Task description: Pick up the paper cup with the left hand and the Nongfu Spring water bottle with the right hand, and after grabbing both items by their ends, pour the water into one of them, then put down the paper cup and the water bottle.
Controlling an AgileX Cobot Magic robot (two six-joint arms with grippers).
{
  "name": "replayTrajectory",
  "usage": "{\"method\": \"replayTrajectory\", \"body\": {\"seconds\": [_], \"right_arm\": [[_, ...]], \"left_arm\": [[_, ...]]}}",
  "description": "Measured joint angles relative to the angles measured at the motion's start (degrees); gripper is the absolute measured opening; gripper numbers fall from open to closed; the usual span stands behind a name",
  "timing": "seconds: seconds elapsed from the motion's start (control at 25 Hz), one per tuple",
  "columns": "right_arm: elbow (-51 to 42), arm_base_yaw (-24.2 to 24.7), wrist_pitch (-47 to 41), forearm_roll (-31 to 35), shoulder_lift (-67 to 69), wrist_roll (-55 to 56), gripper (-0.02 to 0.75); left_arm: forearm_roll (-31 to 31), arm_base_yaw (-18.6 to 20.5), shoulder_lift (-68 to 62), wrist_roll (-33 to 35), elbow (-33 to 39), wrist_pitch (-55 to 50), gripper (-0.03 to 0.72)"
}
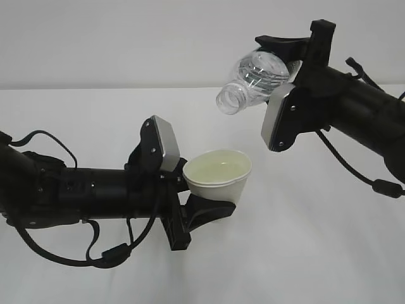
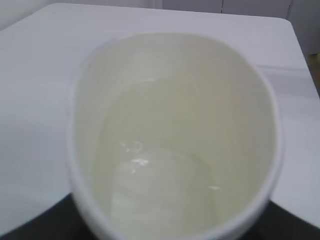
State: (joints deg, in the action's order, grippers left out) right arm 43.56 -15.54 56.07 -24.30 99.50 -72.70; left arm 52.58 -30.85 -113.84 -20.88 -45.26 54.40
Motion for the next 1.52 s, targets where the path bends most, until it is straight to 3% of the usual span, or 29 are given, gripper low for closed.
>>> {"method": "replayTrajectory", "body": {"seconds": [0.4, 1.52], "right_arm": [[0.00, 0.00, 4.22, 6.17, 0.00, 7.63, 0.452], [0.00, 0.00, 4.34, 19.83, 0.00, 27.25, 0.452]], "left_arm": [[-0.04, 0.00, 0.00, 0.00, 0.00, 0.00, 0.388], [-0.43, 0.00, 0.00, 0.00, 0.00, 0.00, 0.388]]}}
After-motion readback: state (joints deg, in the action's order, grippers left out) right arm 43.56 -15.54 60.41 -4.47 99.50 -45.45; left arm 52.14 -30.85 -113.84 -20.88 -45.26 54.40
